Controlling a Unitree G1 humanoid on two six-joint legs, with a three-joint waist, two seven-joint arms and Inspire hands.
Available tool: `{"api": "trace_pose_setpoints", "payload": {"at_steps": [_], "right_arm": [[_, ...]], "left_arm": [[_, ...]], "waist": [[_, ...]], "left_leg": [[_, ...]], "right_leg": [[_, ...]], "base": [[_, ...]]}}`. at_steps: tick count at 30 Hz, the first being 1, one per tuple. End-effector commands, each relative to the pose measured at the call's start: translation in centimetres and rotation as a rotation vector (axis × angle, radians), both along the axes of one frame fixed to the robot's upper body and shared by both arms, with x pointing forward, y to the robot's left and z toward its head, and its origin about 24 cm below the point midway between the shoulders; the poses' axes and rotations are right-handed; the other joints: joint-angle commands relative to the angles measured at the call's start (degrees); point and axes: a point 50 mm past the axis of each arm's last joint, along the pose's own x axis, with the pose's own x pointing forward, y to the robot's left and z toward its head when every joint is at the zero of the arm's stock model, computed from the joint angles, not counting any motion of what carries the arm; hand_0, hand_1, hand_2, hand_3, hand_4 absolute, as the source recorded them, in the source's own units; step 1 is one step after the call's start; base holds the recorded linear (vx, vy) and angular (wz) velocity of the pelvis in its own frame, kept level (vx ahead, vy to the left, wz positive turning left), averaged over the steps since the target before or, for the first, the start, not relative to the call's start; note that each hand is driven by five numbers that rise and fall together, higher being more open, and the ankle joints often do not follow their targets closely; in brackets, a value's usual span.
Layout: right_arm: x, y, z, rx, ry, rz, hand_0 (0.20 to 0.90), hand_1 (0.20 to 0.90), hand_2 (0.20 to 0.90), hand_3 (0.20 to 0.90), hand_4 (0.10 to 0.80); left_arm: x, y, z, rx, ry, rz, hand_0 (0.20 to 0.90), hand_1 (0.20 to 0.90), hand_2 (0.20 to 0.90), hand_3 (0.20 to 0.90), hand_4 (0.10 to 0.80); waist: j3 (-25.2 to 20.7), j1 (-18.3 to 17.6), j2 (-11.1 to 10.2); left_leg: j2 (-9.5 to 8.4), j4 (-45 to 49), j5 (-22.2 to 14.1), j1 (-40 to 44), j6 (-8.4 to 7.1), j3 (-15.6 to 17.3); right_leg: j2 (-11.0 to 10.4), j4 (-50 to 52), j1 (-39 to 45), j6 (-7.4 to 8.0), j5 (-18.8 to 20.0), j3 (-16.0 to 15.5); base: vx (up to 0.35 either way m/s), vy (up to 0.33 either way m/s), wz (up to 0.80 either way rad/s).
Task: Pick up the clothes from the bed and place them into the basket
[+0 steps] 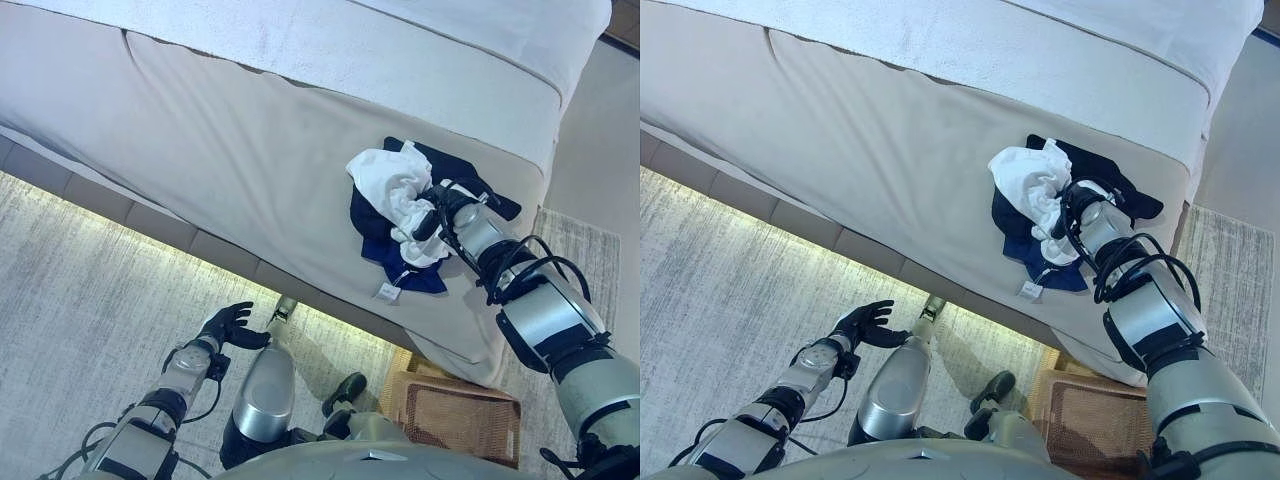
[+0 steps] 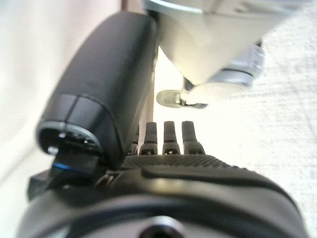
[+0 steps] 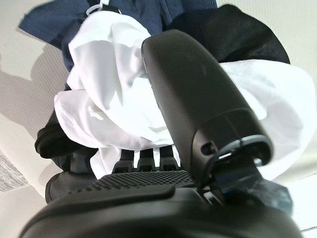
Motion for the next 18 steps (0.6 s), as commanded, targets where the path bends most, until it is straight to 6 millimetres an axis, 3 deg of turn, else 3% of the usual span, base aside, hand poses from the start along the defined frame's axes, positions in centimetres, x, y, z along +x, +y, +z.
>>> {"api": "trace_pose_setpoints", "payload": {"at_steps": [1, 2, 3, 4, 7, 9, 14, 15, 18], "right_arm": [[1.4, -1.4, 5.3, -0.131, -0.158, -0.028, 0.900, 0.900, 0.900, 0.900, 0.800], [1.4, -1.4, 5.3, -0.137, -0.161, -0.029, 0.794, 0.794, 0.794, 0.776, 0.676], [1.4, -1.5, 5.3, -0.143, -0.167, -0.029, 0.401, 0.401, 0.401, 0.318, 0.218], [1.4, -1.4, 5.4, -0.147, -0.185, -0.027, 0.300, 0.300, 0.300, 0.200, 0.100], [1.6, -1.0, 6.2, -0.144, -0.262, -0.012, 0.300, 0.300, 0.300, 0.200, 0.100], [1.8, -0.4, 7.7, -0.137, -0.369, 0.006, 0.300, 0.300, 0.300, 0.200, 0.100], [1.2, 2.0, 14.0, -0.089, -0.767, 0.082, 0.300, 0.300, 0.300, 0.200, 0.100], [0.2, 2.5, 16.4, -0.050, -0.918, 0.107, 0.300, 0.300, 0.300, 0.200, 0.100], [-2.4, 3.2, 19.9, 0.011, -1.191, 0.161, 0.300, 0.300, 0.300, 0.200, 0.100]], "left_arm": [[-2.5, -0.2, -1.5, 0.014, 0.082, -0.045, 0.900, 0.900, 0.900, 0.900, 0.800], [-2.5, -0.2, -1.5, 0.012, 0.080, -0.046, 0.900, 0.900, 0.900, 0.900, 0.800], [-2.4, -0.3, -1.5, 0.007, 0.076, -0.048, 0.900, 0.900, 0.900, 0.900, 0.800], [-2.4, -0.4, -1.5, 0.003, 0.068, -0.052, 0.900, 0.900, 0.900, 0.900, 0.800], [-2.1, -0.8, -1.3, -0.009, 0.053, -0.062, 0.900, 0.900, 0.900, 0.900, 0.800], [-2.2, -0.8, -1.2, -0.008, 0.049, -0.069, 0.900, 0.900, 0.900, 0.900, 0.800], [-3.5, 0.0, -1.7, 0.025, 0.087, -0.052, 0.900, 0.900, 0.900, 0.900, 0.800], [-4.4, 0.4, -2.1, 0.033, 0.105, -0.037, 0.900, 0.900, 0.900, 0.900, 0.800], [-5.8, 0.7, -2.7, 0.036, 0.134, -0.018, 0.900, 0.900, 0.900, 0.900, 0.800]], "waist": [[-0.56, 0.56, 1.42], [-0.58, 0.51, 1.45], [-0.59, 0.45, 1.48], [-0.58, 0.40, 1.48], [-0.77, 0.04, 1.47], [-1.18, -0.44, 1.34], [-3.55, -2.71, 0.15], [-4.59, -3.78, -0.18], [-6.50, -5.73, -0.36]], "left_leg": [[-2.27, 0.27, -11.11, 4.89, 3.78, 3.01], [-2.27, 0.25, -11.10, 4.91, 3.79, 3.04], [-2.23, 0.24, -11.07, 4.91, 3.76, 3.13], [-2.20, 0.20, -11.14, 4.96, 3.76, 3.12], [-1.99, 0.04, -11.09, 5.26, 3.69, 3.39], [-1.72, -0.10, -11.26, 5.85, 3.68, 3.63], [-1.18, -0.35, -11.00, 7.67, 4.17, 5.58], [-0.94, -0.47, -11.43, 8.84, 4.39, 6.37], [-0.83, -0.47, -12.29, 10.71, 4.77, 7.57]], "right_leg": [[-0.01, 7.44, -6.60, -2.35, 0.35, 2.33], [-0.05, 7.52, -6.66, -2.36, 0.34, 2.35], [-0.09, 7.54, -6.70, -2.33, 0.37, 2.36], [-0.11, 7.54, -6.74, -2.33, 0.46, 2.49], [-0.10, 7.44, -6.52, -2.11, 0.68, 2.59], [-0.07, 7.39, -6.17, -1.99, 0.83, 2.80], [0.02, 7.00, -5.32, -2.05, 2.09, 3.33], [0.25, 7.07, -4.83, -2.05, 1.91, 3.99], [0.53, 7.50, -4.03, -1.99, 1.46, 5.27]], "base": [[0.004, 0.035, 0.00], [0.000, 0.000, 0.00], [0.000, 0.000, 0.00], [0.000, 0.000, 0.00], [0.000, 0.000, 0.00], [-0.028, 0.012, 0.00], [0.009, -0.017, -0.07], [0.061, -0.036, -0.10], [0.067, -0.010, -0.24]]}}
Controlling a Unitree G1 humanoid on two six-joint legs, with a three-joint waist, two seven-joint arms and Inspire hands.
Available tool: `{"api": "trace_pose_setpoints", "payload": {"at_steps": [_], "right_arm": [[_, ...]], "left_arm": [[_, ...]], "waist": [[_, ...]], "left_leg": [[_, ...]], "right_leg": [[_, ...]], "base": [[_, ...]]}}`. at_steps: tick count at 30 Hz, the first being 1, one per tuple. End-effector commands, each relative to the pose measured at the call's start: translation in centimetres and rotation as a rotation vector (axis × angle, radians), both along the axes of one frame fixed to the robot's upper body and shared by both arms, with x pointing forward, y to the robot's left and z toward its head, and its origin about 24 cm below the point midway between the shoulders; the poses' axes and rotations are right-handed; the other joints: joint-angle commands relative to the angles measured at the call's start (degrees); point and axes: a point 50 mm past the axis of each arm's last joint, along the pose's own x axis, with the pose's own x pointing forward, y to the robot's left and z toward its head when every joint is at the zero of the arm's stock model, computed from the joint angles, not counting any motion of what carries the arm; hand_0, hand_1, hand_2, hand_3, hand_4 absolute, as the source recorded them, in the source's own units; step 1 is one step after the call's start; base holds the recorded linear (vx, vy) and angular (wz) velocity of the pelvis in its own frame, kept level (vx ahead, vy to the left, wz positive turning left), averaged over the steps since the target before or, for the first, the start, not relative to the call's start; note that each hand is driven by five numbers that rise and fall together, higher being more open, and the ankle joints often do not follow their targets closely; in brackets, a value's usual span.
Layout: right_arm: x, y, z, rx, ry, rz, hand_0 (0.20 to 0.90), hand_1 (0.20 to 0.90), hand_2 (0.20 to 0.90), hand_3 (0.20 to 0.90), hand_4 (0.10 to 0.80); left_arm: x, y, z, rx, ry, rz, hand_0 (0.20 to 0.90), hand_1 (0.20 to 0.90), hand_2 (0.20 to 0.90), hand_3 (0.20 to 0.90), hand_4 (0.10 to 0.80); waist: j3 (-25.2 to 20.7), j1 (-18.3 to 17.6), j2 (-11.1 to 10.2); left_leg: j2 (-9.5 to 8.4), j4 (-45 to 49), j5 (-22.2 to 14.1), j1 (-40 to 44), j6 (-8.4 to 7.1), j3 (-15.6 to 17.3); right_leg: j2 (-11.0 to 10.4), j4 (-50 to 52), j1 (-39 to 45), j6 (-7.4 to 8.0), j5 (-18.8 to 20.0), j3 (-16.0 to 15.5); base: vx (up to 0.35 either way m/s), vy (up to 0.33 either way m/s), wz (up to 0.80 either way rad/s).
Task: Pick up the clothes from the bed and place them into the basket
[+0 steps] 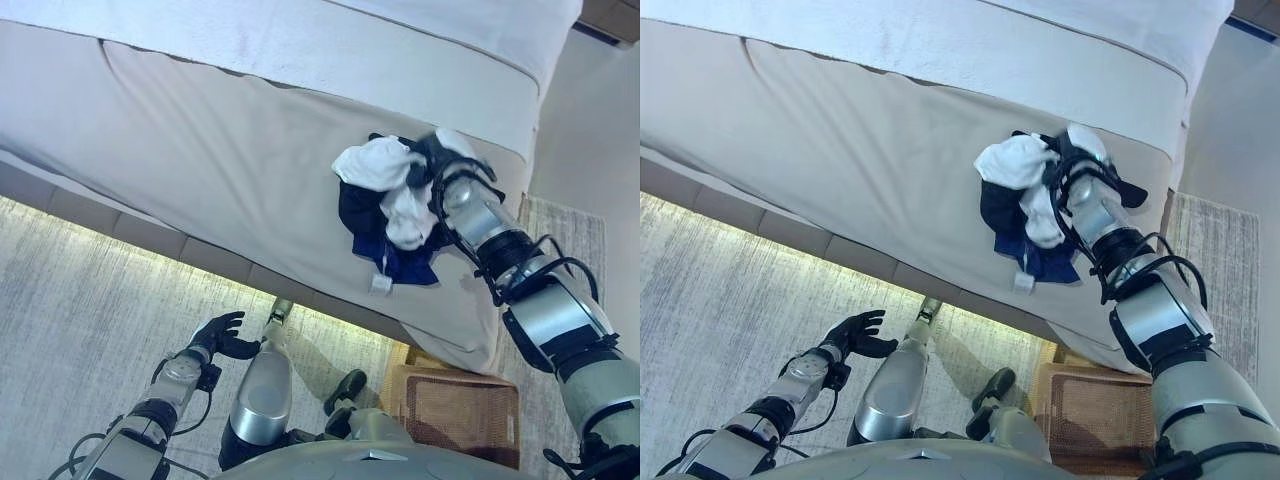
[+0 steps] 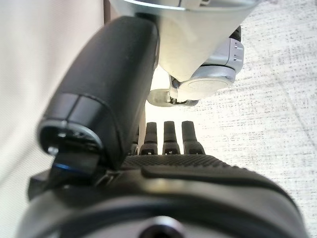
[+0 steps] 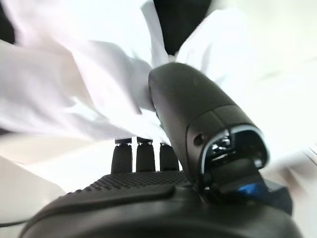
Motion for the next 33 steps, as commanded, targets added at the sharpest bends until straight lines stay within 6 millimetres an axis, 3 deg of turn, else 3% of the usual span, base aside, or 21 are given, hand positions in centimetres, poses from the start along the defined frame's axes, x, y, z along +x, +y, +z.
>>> {"api": "trace_pose_setpoints", "payload": {"at_steps": [1, 5, 9, 15, 26, 30, 33], "right_arm": [[-3.5, -1.6, 10.4, -0.029, -0.568, -0.010, 0.300, 0.300, 0.300, 0.200, 0.100], [-9.5, -1.6, 15.1, 0.039, -0.971, 0.073, 0.300, 0.300, 0.300, 0.200, 0.100], [-11.7, -2.5, 16.4, 0.045, -1.069, 0.048, 0.300, 0.300, 0.300, 0.200, 0.100], [-12.4, -4.1, 16.4, 0.029, -1.053, 0.007, 0.300, 0.300, 0.300, 0.200, 0.100], [-13.2, -10.1, 12.3, 0.112, -0.982, -0.257, 0.300, 0.300, 0.300, 0.200, 0.100], [-13.3, -11.3, 9.1, 0.202, -0.880, -0.243, 0.300, 0.300, 0.300, 0.200, 0.100], [-12.4, -11.6, 5.9, 0.205, -0.706, -0.230, 0.300, 0.300, 0.300, 0.200, 0.100]], "left_arm": [[-4.1, -0.5, -2.2, 0.012, 0.109, -0.042, 0.900, 0.900, 0.900, 0.900, 0.800], [-7.0, -0.8, -3.5, -0.012, 0.191, -0.025, 0.900, 0.900, 0.900, 0.900, 0.800], [-8.2, -1.2, -4.0, -0.017, 0.236, -0.049, 0.900, 0.900, 0.900, 0.900, 0.800], [-9.2, -1.3, -4.5, -0.017, 0.284, -0.061, 0.900, 0.900, 0.900, 0.900, 0.800], [-10.5, -1.4, -4.9, -0.004, 0.335, -0.077, 0.900, 0.900, 0.900, 0.900, 0.800], [-10.3, -0.9, -4.8, 0.002, 0.348, -0.082, 0.900, 0.900, 0.900, 0.900, 0.800], [-9.5, -0.6, -4.5, 0.004, 0.332, -0.069, 0.900, 0.900, 0.900, 0.900, 0.800]], "waist": [[-7.48, -2.77, -0.20], [-12.48, -6.14, 1.31], [-15.18, -7.72, 2.10], [-17.17, -9.48, 2.56], [-18.36, -14.08, 3.15], [-17.91, -17.93, 4.23], [-17.13, -20.19, 4.93]], "left_leg": [[-1.32, -0.31, -12.32, 8.35, 4.86, 5.42], [-1.73, -0.31, -14.07, 11.99, 5.36, 7.75], [-1.93, -0.31, -14.85, 13.19, 5.22, 8.94], [-1.85, -0.31, -15.69, 14.87, 5.12, 10.90], [-0.79, -0.31, -16.46, 16.42, 4.62, 14.15], [-0.53, -0.31, -16.90, 17.00, 4.69, 16.43], [-0.48, -0.31, -17.07, 17.18, 4.84, 17.87]], "right_leg": [[1.03, 7.19, -5.16, -1.02, 0.63, 3.32], [0.83, 7.56, -3.20, -0.60, -0.35, 5.25], [0.72, 6.55, -2.02, -0.51, -0.44, 5.85], [0.92, 5.63, -0.91, -0.78, -0.96, 6.87], [2.00, 4.16, -0.91, -1.17, -0.99, 10.70], [2.53, 4.62, -2.23, -1.46, -0.96, 14.03], [3.00, 4.73, -3.17, -1.59, -0.66, 16.51]], "base": [[0.073, -0.002, -0.21], [0.113, 0.053, -0.27], [0.022, 0.005, -0.22], [0.003, -0.032, -0.20], [-0.013, -0.075, -0.25], [-0.010, -0.096, -0.38], [-0.038, -0.106, -0.45]]}}
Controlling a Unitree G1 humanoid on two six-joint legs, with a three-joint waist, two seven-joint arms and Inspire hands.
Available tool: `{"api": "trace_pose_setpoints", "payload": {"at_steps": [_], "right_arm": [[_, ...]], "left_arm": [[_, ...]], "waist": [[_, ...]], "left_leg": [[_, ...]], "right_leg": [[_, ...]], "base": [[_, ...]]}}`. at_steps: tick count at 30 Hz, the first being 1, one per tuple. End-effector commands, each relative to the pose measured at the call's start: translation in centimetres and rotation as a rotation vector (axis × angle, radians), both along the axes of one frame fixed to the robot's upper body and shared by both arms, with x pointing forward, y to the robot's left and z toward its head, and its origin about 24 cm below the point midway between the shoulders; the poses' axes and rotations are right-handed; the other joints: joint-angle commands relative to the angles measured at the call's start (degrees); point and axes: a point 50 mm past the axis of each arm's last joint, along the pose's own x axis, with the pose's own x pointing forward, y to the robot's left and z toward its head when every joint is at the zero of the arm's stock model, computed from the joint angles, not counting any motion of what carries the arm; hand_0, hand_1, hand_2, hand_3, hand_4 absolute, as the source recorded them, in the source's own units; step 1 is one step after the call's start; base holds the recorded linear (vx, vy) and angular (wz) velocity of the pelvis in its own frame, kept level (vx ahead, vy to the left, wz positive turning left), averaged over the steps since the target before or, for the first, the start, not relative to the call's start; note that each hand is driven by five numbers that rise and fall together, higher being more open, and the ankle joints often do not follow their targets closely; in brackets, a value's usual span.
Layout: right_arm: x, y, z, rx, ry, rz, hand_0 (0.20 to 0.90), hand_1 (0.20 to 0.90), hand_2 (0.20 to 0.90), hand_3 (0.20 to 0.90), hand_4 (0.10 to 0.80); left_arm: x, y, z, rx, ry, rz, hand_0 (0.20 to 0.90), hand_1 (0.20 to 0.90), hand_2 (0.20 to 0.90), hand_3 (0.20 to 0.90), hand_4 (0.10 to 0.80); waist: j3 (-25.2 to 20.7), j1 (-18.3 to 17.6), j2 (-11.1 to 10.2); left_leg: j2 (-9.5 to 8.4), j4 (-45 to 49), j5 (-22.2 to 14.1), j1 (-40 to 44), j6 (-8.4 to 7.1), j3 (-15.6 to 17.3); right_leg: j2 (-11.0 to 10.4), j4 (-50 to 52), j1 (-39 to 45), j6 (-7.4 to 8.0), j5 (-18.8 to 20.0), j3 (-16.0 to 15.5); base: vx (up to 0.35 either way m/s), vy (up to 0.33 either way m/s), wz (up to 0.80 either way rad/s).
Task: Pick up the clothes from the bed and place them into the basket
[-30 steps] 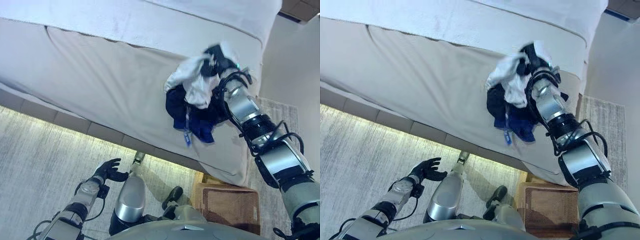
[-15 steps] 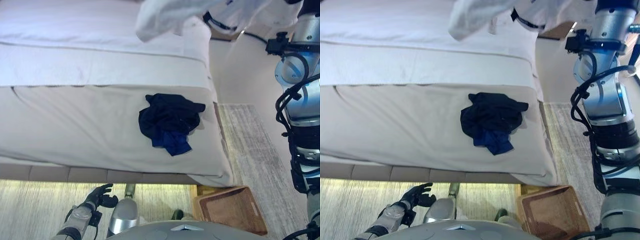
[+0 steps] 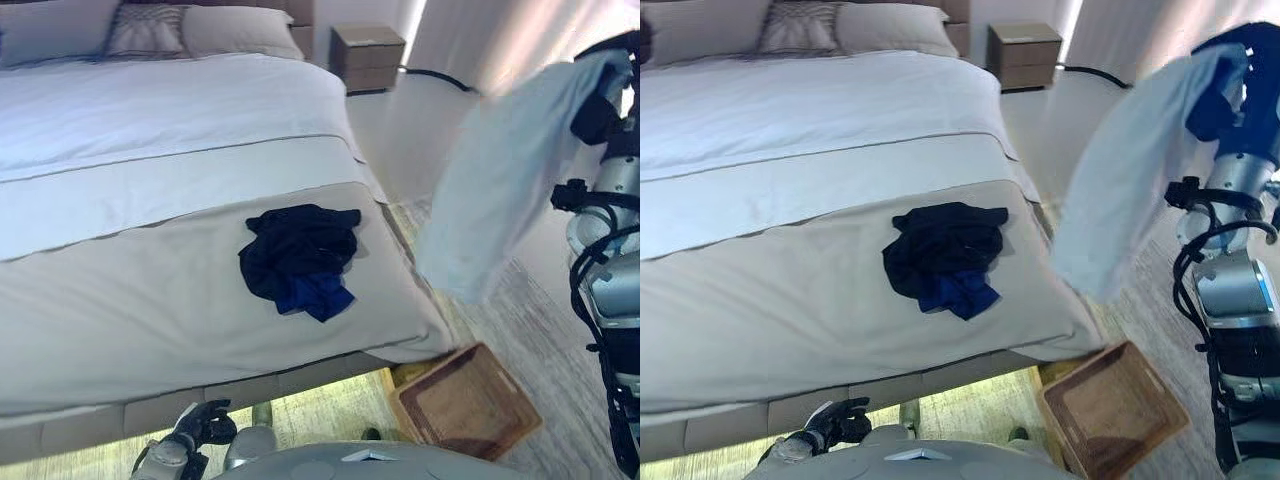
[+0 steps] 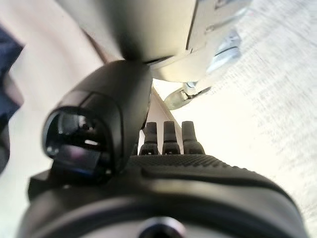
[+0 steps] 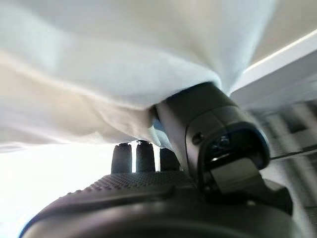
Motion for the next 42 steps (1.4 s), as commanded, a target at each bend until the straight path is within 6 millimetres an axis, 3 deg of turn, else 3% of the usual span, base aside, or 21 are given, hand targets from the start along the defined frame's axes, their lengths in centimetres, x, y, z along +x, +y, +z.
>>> {"api": "trace_pose_setpoints", "payload": {"at_steps": [1, 4, 8, 13, 17, 19, 21, 22, 28, 33, 35, 42], "right_arm": [[-0.1, -0.3, 2.9, -0.036, -0.117, 0.059, 0.300, 0.300, 0.300, 0.200, 0.100], [1.2, -1.1, -1.8, 0.055, 0.124, 0.087, 0.300, 0.300, 0.300, 0.200, 0.100], [1.2, -2.7, -7.6, 0.116, 0.378, 0.014, 0.300, 0.300, 0.300, 0.200, 0.100], [2.6, -3.5, -9.8, 0.247, 0.486, -0.058, 0.300, 0.300, 0.300, 0.200, 0.100], [2.8, -5.3, -10.4, 0.264, 0.527, -0.192, 0.300, 0.300, 0.300, 0.200, 0.100], [2.9, -5.9, -10.3, 0.259, 0.534, -0.234, 0.425, 0.425, 0.425, 0.345, 0.245], [2.9, -6.3, -10.5, 0.251, 0.545, -0.270, 0.441, 0.441, 0.441, 0.365, 0.265], [2.8, -6.9, -10.7, 0.243, 0.571, -0.311, 0.900, 0.900, 0.900, 0.900, 0.800], [1.6, -9.2, -12.6, 0.259, 0.670, -0.433, 0.900, 0.900, 0.900, 0.900, 0.800], [-1.1, -11.8, -14.5, 0.265, 0.813, -0.553, 0.900, 0.900, 0.900, 0.900, 0.800], [-2.2, -12.5, -15.4, 0.253, 0.907, -0.573, 0.900, 0.900, 0.900, 0.900, 0.800], [-2.9, -13.1, -15.3, 0.130, 0.977, -0.574, 0.900, 0.900, 0.900, 0.900, 0.800]], "left_arm": [[2.6, -1.2, 0.1, -0.036, -0.019, -0.090, 0.900, 0.900, 0.900, 0.900, 0.800], [3.7, -1.1, 0.5, -0.034, -0.063, -0.062, 0.900, 0.900, 0.900, 0.900, 0.800], [5.8, -1.6, 1.4, -0.071, -0.156, -0.042, 0.900, 0.900, 0.900, 0.900, 0.800], [9.9, -3.3, 3.0, -0.126, -0.296, -0.072, 0.900, 0.900, 0.900, 0.900, 0.800], [11.7, -5.5, 3.9, -0.172, -0.367, -0.142, 0.900, 0.900, 0.900, 0.900, 0.800], [12.0, -6.0, 4.0, -0.175, -0.381, -0.166, 0.900, 0.900, 0.900, 0.900, 0.800], [12.3, -6.4, 4.1, -0.190, -0.390, -0.167, 0.900, 0.900, 0.900, 0.900, 0.800], [12.5, -6.7, 4.2, -0.203, -0.396, -0.163, 0.900, 0.900, 0.900, 0.900, 0.800], [12.7, -6.5, 4.2, -0.206, -0.396, -0.155, 0.900, 0.900, 0.900, 0.900, 0.800], [12.0, -6.1, 4.0, -0.220, -0.376, -0.163, 0.900, 0.900, 0.900, 0.900, 0.800], [11.7, -5.8, 3.9, -0.218, -0.363, -0.162, 0.900, 0.900, 0.900, 0.900, 0.800], [11.3, -4.9, 3.9, -0.206, -0.346, -0.140, 0.900, 0.900, 0.900, 0.900, 0.800]], "waist": [[-1.29, -0.97, 1.90], [-0.24, -2.53, 2.54], [1.22, -3.87, 3.70], [4.93, -4.27, 5.49], [7.10, -4.24, 7.59], [7.60, -4.26, 8.59], [7.97, -4.21, 9.71], [8.28, -4.15, 10.83], [9.06, -3.29, 13.20], [8.62, -2.53, 14.20], [8.23, -2.15, 14.01], [7.25, -1.04, 12.03]], "left_leg": [[-3.30, 0.37, -12.65, 5.59, 4.06, 1.85], [-2.95, 0.37, -12.40, 5.24, 4.15, 2.93], [-2.25, 0.37, -11.69, 4.98, 3.97, 4.05], [-1.75, 0.97, -10.29, 1.93, 3.17, 3.79], [-1.50, 1.55, -9.24, 0.43, 1.91, 3.32], [-1.37, 1.83, -8.83, -0.11, 1.34, 3.24], [-1.38, 2.11, -8.47, -0.55, 0.87, 3.06], [-1.43, 2.43, -8.27, -1.03, 0.46, 2.89], [-1.83, 2.29, -7.47, -1.93, -0.28, 1.70], [-2.52, 1.38, -6.95, -1.78, -0.61, 0.81], [-2.68, 1.12, -6.82, -1.73, -0.62, 0.67], [-2.88, 1.00, -6.99, -1.40, -0.38, -0.07]], "right_leg": [[3.73, 4.94, -4.34, -1.49, -1.24, 0.44], [4.31, 5.03, -5.32, -1.69, -0.97, 1.99], [4.79, 5.05, -6.29, -2.29, -0.79, 2.99], [5.06, 7.21, -10.07, -3.58, -1.26, 3.18], [4.97, 7.55, -11.04, -4.28, -1.46, 2.76], [4.76, 7.81, -11.42, -4.41, -1.63, 2.34], [4.49, 8.24, -11.76, -4.56, -1.96, 1.86], [4.14, 8.75, -12.18, -4.71, -2.43, 1.41], [3.52, 10.09, -13.05, -5.24, -3.54, -0.07], [3.19, 9.03, -12.23, -5.24, -3.39, -1.18], [3.15, 8.34, -11.73, -5.10, -3.10, -1.51], [3.25, 6.96, -10.17, -4.79, -2.38, -2.17]], "base": [[-0.081, -0.133, -0.53], [-0.057, -0.147, -0.52], [-0.050, -0.192, -0.31], [-0.178, -0.120, -0.24], [-0.122, -0.077, -0.03], [-0.078, -0.014, -0.03], [-0.050, 0.027, -0.03], [-0.074, 0.043, 0.01], [-0.070, 0.009, 0.06], [-0.035, 0.010, 0.17], [-0.013, 0.011, 0.21], [0.005, -0.001, 0.14]]}}
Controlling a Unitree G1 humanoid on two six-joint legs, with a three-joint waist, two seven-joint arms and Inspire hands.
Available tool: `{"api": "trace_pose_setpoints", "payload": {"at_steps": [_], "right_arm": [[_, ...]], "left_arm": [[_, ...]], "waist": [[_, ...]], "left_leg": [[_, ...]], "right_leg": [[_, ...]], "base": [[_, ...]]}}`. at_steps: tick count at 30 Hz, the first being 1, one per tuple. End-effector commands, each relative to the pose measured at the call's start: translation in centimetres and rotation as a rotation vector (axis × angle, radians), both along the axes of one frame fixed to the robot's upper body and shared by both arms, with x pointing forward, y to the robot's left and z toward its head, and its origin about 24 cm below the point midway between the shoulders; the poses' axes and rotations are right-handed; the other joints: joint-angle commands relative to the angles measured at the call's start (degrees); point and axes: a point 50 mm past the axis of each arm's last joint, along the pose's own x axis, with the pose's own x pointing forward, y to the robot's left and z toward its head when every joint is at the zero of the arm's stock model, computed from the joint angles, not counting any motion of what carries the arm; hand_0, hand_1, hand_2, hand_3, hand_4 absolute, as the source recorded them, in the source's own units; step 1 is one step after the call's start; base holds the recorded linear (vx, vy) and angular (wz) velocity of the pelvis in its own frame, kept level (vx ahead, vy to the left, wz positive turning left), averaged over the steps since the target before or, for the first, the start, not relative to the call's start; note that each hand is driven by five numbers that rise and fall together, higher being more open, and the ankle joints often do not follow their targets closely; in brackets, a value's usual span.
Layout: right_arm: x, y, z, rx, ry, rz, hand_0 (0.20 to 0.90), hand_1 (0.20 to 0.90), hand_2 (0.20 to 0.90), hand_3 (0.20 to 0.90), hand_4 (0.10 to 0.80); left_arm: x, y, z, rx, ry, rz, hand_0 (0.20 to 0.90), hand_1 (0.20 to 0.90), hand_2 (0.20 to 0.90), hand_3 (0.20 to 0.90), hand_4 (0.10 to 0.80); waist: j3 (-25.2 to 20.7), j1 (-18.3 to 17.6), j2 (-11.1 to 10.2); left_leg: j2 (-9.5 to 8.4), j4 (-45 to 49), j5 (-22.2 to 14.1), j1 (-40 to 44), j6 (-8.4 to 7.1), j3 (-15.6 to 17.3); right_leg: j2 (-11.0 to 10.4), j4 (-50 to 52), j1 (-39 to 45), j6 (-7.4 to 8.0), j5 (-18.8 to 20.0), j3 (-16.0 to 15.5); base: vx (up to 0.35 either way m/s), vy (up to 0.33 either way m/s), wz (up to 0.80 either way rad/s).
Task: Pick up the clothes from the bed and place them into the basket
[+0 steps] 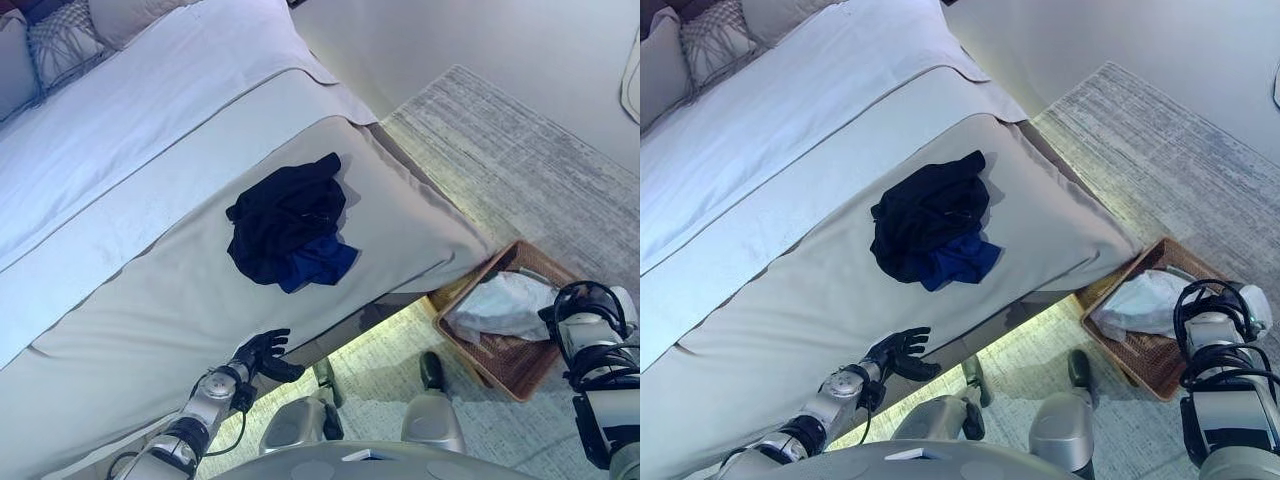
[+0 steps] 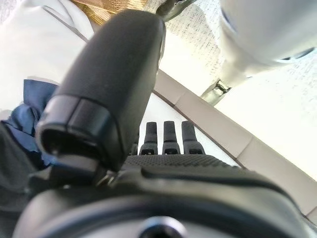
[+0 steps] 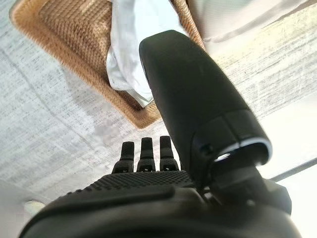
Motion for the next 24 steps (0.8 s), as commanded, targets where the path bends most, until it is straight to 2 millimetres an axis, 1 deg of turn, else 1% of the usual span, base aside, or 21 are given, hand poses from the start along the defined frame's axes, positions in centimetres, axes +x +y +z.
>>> {"api": "trace_pose_setpoints", "payload": {"at_steps": [1, 2, 3, 4, 5, 6, 7, 8, 9, 10, 12, 13, 15, 16, 19, 20, 21, 22, 24], "right_arm": [[2.0, -1.5, 5.1, -0.226, -0.092, 0.098, 0.900, 0.900, 0.900, 0.900, 0.800], [3.0, -0.8, 6.1, -0.243, -0.156, 0.145, 0.900, 0.900, 0.900, 0.900, 0.800], [4.3, 0.4, 7.4, -0.266, -0.234, 0.211, 0.900, 0.900, 0.900, 0.900, 0.800], [5.6, 1.8, 8.7, -0.278, -0.290, 0.264, 0.900, 0.900, 0.900, 0.900, 0.800], [6.8, 3.5, 10.0, -0.299, -0.351, 0.354, 0.900, 0.900, 0.900, 0.900, 0.800], [7.4, 4.5, 10.6, -0.308, -0.378, 0.403, 0.900, 0.900, 0.900, 0.900, 0.800], [8.6, 7.3, 11.9, -0.315, -0.448, 0.538, 0.900, 0.900, 0.900, 0.900, 0.800], [9.1, 8.7, 12.4, -0.320, -0.467, 0.616, 0.900, 0.900, 0.900, 0.900, 0.800], [9.3, 9.5, 12.6, -0.321, -0.474, 0.661, 0.900, 0.900, 0.900, 0.900, 0.800], [9.9, 11.7, 13.0, -0.331, -0.480, 0.783, 0.900, 0.900, 0.900, 0.900, 0.800], [10.4, 13.2, 13.0, -0.321, -0.471, 0.869, 0.900, 0.900, 0.900, 0.900, 0.800], [10.6, 13.7, 13.0, -0.322, -0.464, 0.895, 0.900, 0.900, 0.900, 0.900, 0.800], [11.2, 14.9, 13.3, -0.345, -0.448, 0.960, 0.900, 0.900, 0.900, 0.900, 0.800], [11.4, 15.2, 13.4, -0.351, -0.448, 0.971, 0.900, 0.900, 0.900, 0.900, 0.800], [12.6, 16.6, 14.4, -0.383, -0.462, 0.992, 0.900, 0.900, 0.900, 0.900, 0.800], [12.7, 16.7, 14.4, -0.387, -0.460, 0.997, 0.900, 0.900, 0.900, 0.900, 0.800], [13.3, 17.3, 14.8, -0.400, -0.455, 1.001, 0.900, 0.900, 0.900, 0.900, 0.800], [13.5, 17.5, 15.0, -0.406, -0.445, 1.005, 0.900, 0.900, 0.900, 0.900, 0.800], [14.3, 17.9, 15.5, -0.431, -0.400, 1.005, 0.900, 0.900, 0.900, 0.900, 0.800]], "left_arm": [[0.7, 2.6, 1.0, 0.046, -0.039, 0.019, 0.900, 0.900, 0.900, 0.900, 0.800], [0.4, 2.7, 0.9, 0.045, -0.035, 0.032, 0.900, 0.900, 0.900, 0.900, 0.800], [0.1, 2.7, 0.7, 0.044, -0.028, 0.041, 0.900, 0.900, 0.900, 0.900, 0.800], [-0.2, 2.8, 0.6, 0.044, -0.023, 0.051, 0.900, 0.900, 0.900, 0.900, 0.800], [-0.5, 2.9, 0.5, 0.041, -0.016, 0.067, 0.900, 0.900, 0.900, 0.900, 0.800], [-0.7, 3.0, 0.4, 0.040, -0.012, 0.076, 0.900, 0.900, 0.900, 0.900, 0.800], [-1.0, 3.2, 0.1, 0.037, 0.002, 0.107, 0.900, 0.900, 0.900, 0.900, 0.800], [-1.2, 3.4, 0.0, 0.036, 0.010, 0.124, 0.900, 0.900, 0.900, 0.900, 0.800], [-1.3, 3.4, 0.0, 0.036, 0.015, 0.135, 0.900, 0.900, 0.900, 0.900, 0.800], [-1.5, 3.6, -0.2, 0.033, 0.030, 0.167, 0.900, 0.900, 0.900, 0.900, 0.800], [-1.8, 3.6, -0.5, 0.032, 0.041, 0.188, 0.900, 0.900, 0.900, 0.900, 0.800], [-2.0, 3.6, -0.5, 0.033, 0.045, 0.192, 0.900, 0.900, 0.900, 0.900, 0.800], [-2.4, 3.5, -0.8, 0.033, 0.057, 0.202, 0.900, 0.900, 0.900, 0.900, 0.800], [-2.5, 3.4, -0.9, 0.035, 0.058, 0.202, 0.900, 0.900, 0.900, 0.900, 0.800], [-2.6, 3.6, -0.9, 0.050, 0.058, 0.200, 0.900, 0.900, 0.900, 0.900, 0.800], [-2.6, 3.7, -0.9, 0.051, 0.060, 0.201, 0.900, 0.900, 0.900, 0.900, 0.800], [-2.8, 4.2, -0.9, 0.068, 0.069, 0.206, 0.900, 0.900, 0.900, 0.900, 0.800], [-2.9, 4.4, -0.9, 0.073, 0.071, 0.211, 0.900, 0.900, 0.900, 0.900, 0.800], [-3.1, 5.3, -0.9, 0.091, 0.089, 0.233, 0.900, 0.900, 0.900, 0.900, 0.800]], "waist": [[-2.79, 1.80, -5.26], [-2.78, 1.90, -5.71], [-2.69, 1.95, -6.09], [-2.71, 1.99, -6.41], [-2.81, 2.07, -6.77], [-3.06, 2.17, -6.98], [-3.21, 2.35, -7.73], [-3.60, 2.57, -8.22], [-3.74, 2.67, -8.57], [-4.17, 3.28, -9.61], [-4.67, 4.36, -10.56], [-4.78, 4.90, -10.92], [-4.63, 6.85, -11.72], [-4.63, 7.56, -11.95], [-2.85, 11.11, -12.91], [-2.91, 11.25, -12.97], [-1.77, 13.15, -13.32], [-1.66, 13.68, -13.43], [-0.34, 16.07, -13.52]], "left_leg": [[-3.64, 0.71, -7.51, 3.22, 0.58, -2.66], [-3.62, 0.70, -7.60, 3.53, 0.59, -2.64], [-3.66, 0.77, -7.79, 3.86, 0.61, -2.62], [-3.70, 0.78, -7.83, 3.96, 0.61, -2.58], [-3.78, 0.78, -7.88, 4.01, 0.62, -2.55], [-3.85, 0.74, -7.81, 3.79, 0.64, -2.52], [-4.07, 0.62, -8.02, 4.08, 0.74, -2.47], [-4.18, 0.57, -8.00, 3.86, 0.84, -2.51], [-4.25, 0.58, -8.08, 3.90, 0.92, -2.57], [-4.44, 0.66, -8.33, 4.04, 1.17, -2.82], [-4.62, 0.89, -8.57, 3.94, 1.45, -3.31], [-4.70, 1.02, -8.63, 3.90, 1.57, -3.65], [-5.00, 1.77, -9.02, 3.74, 1.98, -4.97], [-5.10, 2.05, -9.01, 3.26, 2.14, -5.47], [-5.67, 3.02, -9.09, 2.15, 2.92, -8.63], [-5.74, 3.13, -9.00, 1.79, 3.00, -8.90], [-6.11, 3.35, -8.90, 1.43, 3.47, -10.39], [-6.25, 3.48, -8.76, 0.93, 3.63, -10.85], [-6.84, 4.04, -8.73, 0.34, 4.31, -12.42]], "right_leg": [[2.91, 6.71, -2.62, -5.22, -4.46, -5.63], [2.90, 6.38, -2.12, -5.16, -4.31, -5.89], [2.88, 6.21, -1.71, -5.10, -4.34, -5.99], [2.91, 6.03, -1.54, -5.07, -4.25, -6.05], [2.93, 5.83, -1.42, -5.03, -4.17, -6.12], [2.96, 5.62, -1.56, -5.01, -3.97, -6.15], [3.01, 5.25, -1.09, -4.86, -3.96, -6.30], [3.05, 5.02, -1.17, -4.83, -3.80, -6.36], [3.05, 4.93, -1.03, -4.80, -3.82, -6.42], [2.94, 4.61, -0.53, -4.73, -3.83, -6.69], [2.76, 4.42, -0.24, -4.72, -3.81, -7.15], [2.67, 4.40, -0.06, -4.74, -3.84, -7.47], [2.31, 4.83, 0.52, -4.83, -4.21, -8.59], [2.18, 5.00, 0.32, -4.85, -4.17, -8.99], [1.62, 6.18, 0.43, -4.79, -4.45, -10.68], [1.56, 6.18, 0.22, -4.77, -4.32, -10.84], [1.16, 6.95, 0.28, -4.55, -4.36, -11.66], [0.99, 7.08, 0.02, -4.47, -4.18, -11.99], [0.06, 8.60, -0.03, -4.07, -4.40, -13.23]], "base": [[0.043, 0.027, 0.12], [0.061, 0.058, 0.11], [0.056, 0.077, 0.06], [0.045, 0.101, 0.02], [0.027, 0.091, 0.00], [0.045, 0.133, -0.01], [0.048, 0.121, 0.00], [0.060, 0.122, 0.02], [0.080, 0.125, 0.08], [0.082, 0.123, 0.11], [0.086, 0.128, 0.17], [0.083, 0.138, 0.16], [0.063, 0.156, 0.26], [0.021, 0.141, 0.45], [0.003, 0.117, 0.50], [0.032, 0.138, 0.58], [0.034, 0.117, 0.65], [0.057, 0.166, 0.63], [0.074, 0.166, 0.57]]}}
